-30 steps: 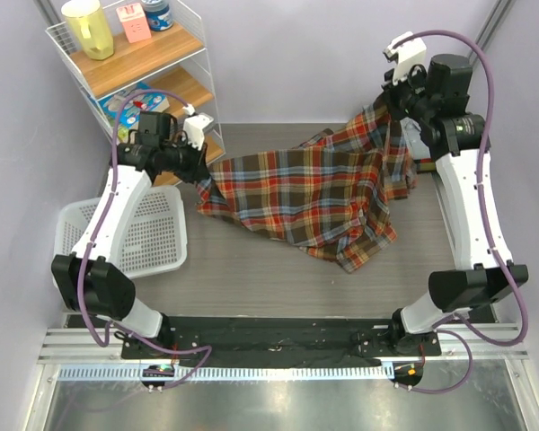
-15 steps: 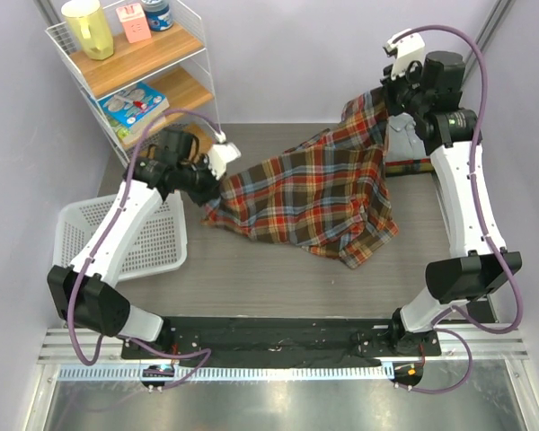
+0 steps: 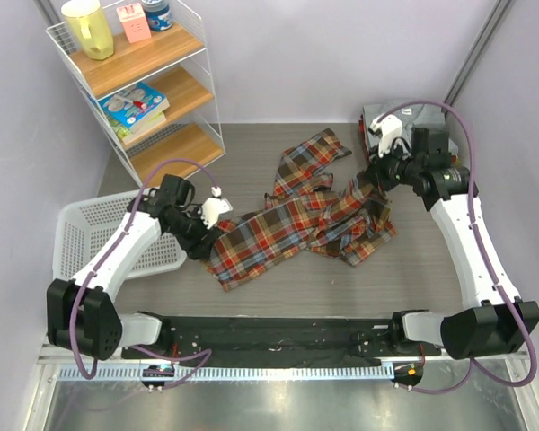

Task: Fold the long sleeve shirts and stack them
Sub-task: Flatten the shirt out

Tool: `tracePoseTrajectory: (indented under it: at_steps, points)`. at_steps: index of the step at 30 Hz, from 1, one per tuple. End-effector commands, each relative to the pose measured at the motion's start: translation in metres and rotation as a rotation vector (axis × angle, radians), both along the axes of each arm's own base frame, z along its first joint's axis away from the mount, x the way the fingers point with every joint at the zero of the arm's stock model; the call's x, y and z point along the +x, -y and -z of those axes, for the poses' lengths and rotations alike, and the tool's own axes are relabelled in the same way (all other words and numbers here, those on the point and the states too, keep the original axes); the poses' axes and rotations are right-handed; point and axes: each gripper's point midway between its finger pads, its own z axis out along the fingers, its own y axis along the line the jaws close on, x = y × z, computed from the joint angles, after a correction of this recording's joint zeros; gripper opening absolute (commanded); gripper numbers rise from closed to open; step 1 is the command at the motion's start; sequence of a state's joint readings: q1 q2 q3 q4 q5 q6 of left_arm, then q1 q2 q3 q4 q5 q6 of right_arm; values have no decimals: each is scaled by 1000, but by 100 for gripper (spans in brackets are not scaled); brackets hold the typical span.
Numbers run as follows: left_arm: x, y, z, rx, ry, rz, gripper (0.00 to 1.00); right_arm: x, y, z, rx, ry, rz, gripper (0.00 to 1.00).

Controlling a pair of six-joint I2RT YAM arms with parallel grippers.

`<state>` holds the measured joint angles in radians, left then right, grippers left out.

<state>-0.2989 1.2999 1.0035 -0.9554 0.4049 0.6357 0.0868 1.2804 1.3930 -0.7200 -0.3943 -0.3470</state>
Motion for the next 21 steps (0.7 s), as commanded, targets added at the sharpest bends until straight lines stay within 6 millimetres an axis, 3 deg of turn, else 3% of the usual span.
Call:
tracePoseTrajectory:
  at_steps: [1, 4, 7, 8, 9, 10, 16, 21]
  points:
    - [7, 13, -17, -134, 28, 4, 60, -23, -7, 13, 18, -30, -59, 1]
    - [-9, 27, -14, -198, -37, 31, 70, -25, -6, 21, 12, -48, -58, 1]
    - [-25, 41, -4, -166, -42, 61, 70, -22, -5, 22, 12, -54, -48, 1]
    - [-23, 47, -2, -158, 2, 72, 70, -23, -5, 23, 11, -57, -47, 1]
    - [-26, 41, 13, -84, 22, 64, 70, -22, -5, 22, 10, -54, -48, 1]
    - [-36, 53, 18, -55, 45, 126, 70, -22, -5, 24, 12, -62, -46, 1]
    - [-27, 61, 40, 91, 167, 126, 68, -21, -1, 25, 0, -65, -28, 1]
    - [-31, 76, 61, 175, 193, 183, 68, -20, 1, 26, -9, -66, -17, 1]
